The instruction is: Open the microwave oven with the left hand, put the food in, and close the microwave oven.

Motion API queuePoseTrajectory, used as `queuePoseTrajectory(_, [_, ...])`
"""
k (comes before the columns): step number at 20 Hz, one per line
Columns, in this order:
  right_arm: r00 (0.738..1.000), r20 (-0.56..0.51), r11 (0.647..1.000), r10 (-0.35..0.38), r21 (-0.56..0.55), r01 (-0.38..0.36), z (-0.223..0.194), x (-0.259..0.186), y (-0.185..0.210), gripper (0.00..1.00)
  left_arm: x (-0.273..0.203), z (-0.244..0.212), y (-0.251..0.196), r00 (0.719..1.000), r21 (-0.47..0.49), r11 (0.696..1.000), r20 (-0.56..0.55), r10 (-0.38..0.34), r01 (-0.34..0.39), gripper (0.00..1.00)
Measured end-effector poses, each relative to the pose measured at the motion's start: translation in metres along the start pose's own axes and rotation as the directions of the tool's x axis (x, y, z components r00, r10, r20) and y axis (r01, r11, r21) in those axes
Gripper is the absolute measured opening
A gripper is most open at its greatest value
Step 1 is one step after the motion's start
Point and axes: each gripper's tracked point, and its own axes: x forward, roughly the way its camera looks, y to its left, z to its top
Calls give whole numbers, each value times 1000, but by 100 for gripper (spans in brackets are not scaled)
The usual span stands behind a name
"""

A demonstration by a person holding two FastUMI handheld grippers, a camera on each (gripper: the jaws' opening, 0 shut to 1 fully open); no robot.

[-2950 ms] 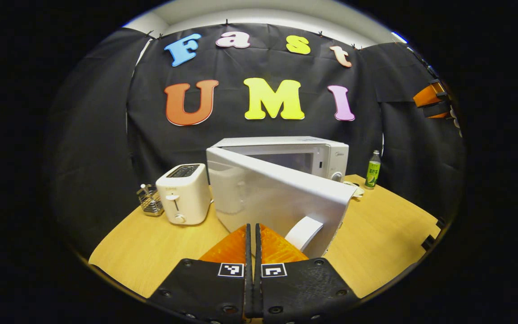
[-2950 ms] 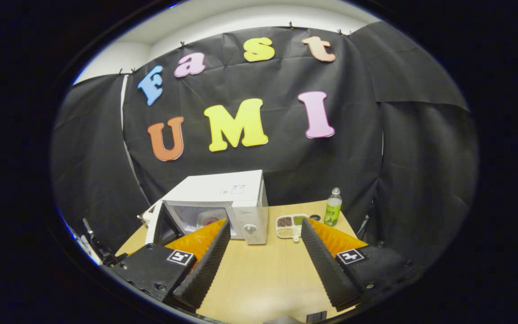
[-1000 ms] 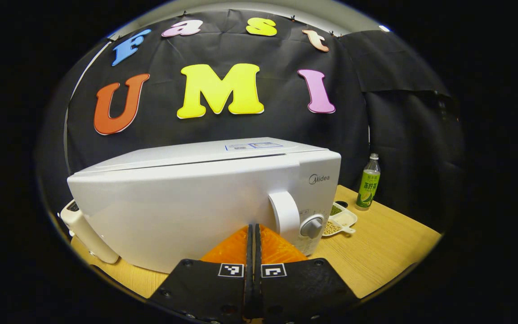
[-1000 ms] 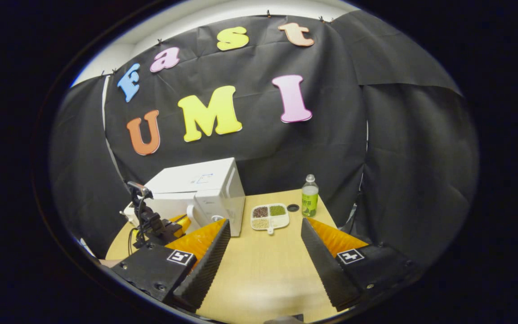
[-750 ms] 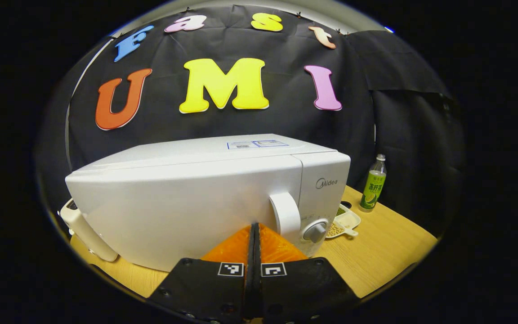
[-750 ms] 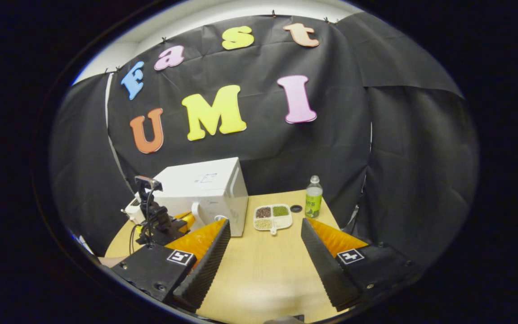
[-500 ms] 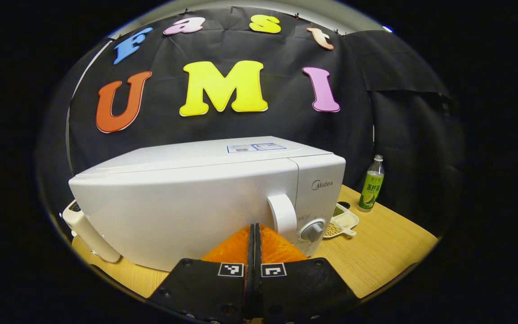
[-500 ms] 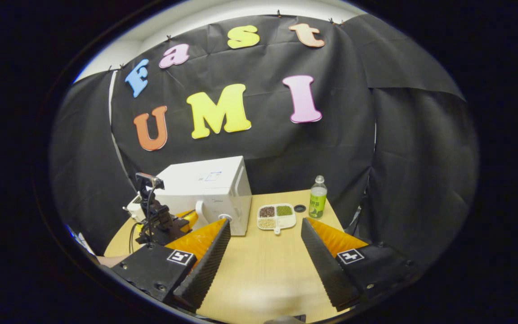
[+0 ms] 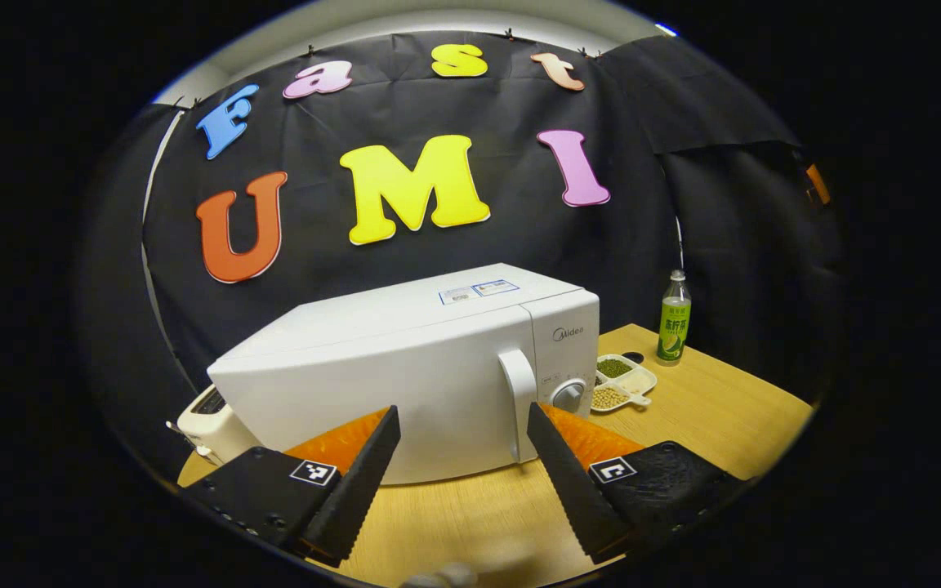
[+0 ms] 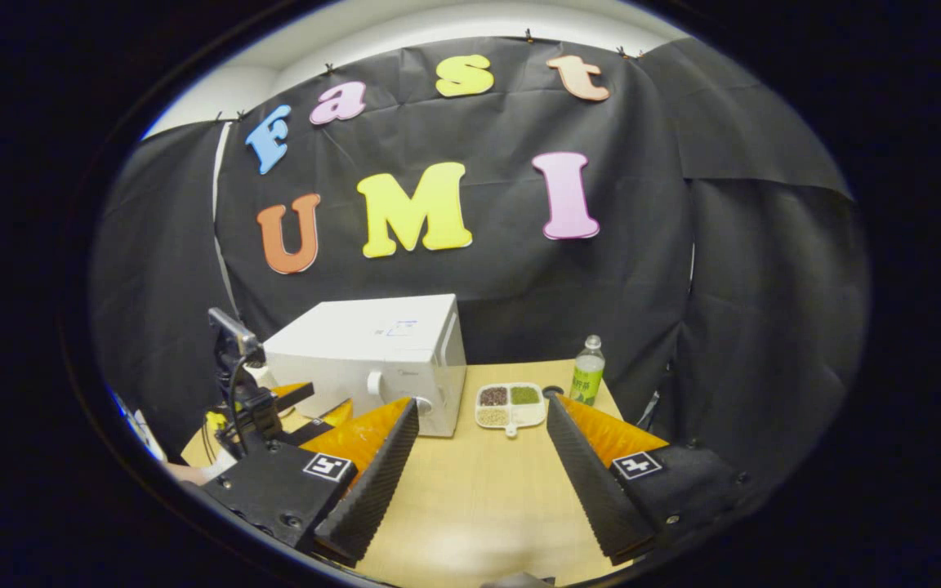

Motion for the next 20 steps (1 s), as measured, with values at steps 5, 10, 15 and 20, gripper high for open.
queuePoseTrajectory(5, [998,56,999,22,-37,-20,9,-4,21,92,-66,37,22,999,-20,999,39,29,-28,96])
queuePoseTrajectory(10, [993,110,999,29,-21,-27,19,-14,39,100,-139,73,59,994,-53,996,68,80,-76,96])
queuePoseTrajectory(15, [986,167,1000,21,-18,-18,33,-29,60,92,-198,108,110,983,-81,987,111,148,-140,96])
queuePoseTrajectory(20, [977,214,999,-13,-36,21,45,-41,77,100,-237,128,152,959,-128,963,129,254,-238,96])
